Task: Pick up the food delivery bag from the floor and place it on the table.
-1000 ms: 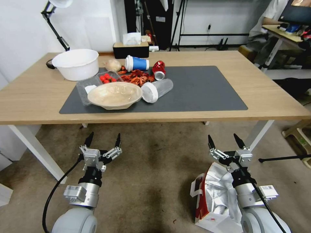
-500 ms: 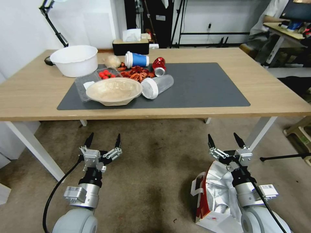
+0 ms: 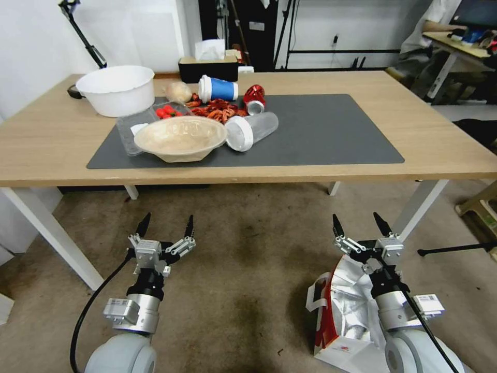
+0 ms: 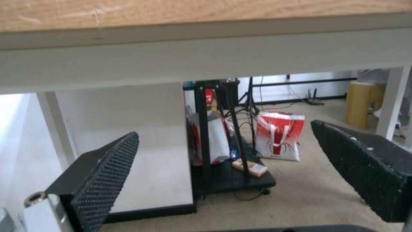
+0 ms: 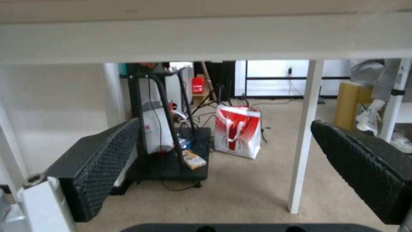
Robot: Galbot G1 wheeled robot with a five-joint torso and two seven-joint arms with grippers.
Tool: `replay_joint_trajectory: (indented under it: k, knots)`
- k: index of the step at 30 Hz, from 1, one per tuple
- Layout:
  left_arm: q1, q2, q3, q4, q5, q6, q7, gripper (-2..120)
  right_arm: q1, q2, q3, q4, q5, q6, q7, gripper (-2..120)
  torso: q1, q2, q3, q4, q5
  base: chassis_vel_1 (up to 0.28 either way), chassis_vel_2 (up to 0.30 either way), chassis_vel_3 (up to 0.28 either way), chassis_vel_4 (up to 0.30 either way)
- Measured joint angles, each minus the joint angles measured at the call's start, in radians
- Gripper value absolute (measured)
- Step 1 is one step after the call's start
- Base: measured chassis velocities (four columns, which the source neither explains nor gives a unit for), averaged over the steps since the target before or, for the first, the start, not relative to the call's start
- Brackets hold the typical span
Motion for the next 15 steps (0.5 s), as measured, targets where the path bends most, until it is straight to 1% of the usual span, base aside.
replay_joint_trajectory:
  k: [10, 13, 15]
  knots:
    - [0.000, -0.001, 0.001, 0.001, 0.003, 0.001, 0.002, 100, 0.001, 0.001, -0.001, -0.003, 0.000, 0.000, 0.000, 100, -0.008, -0.023, -0.015, 0.0000, 0.0000, 0.000, 0.000, 0.000, 0.000]
    - [0.000, -0.001, 0.002, 0.001, 0.003, 0.001, 0.003, 100, 0.002, 0.002, 0.000, -0.003, 0.000, 0.000, 0.000, 100, -0.011, -0.033, -0.021, 0.0000, 0.0000, 0.000, 0.000, 0.000, 0.000]
    - [-0.001, -0.001, 0.002, 0.001, 0.004, 0.002, 0.005, 100, 0.002, 0.001, 0.002, -0.002, 0.000, 0.000, 0.000, 100, -0.016, -0.047, -0.031, 0.0000, 0.0000, 0.000, 0.000, 0.000, 0.000]
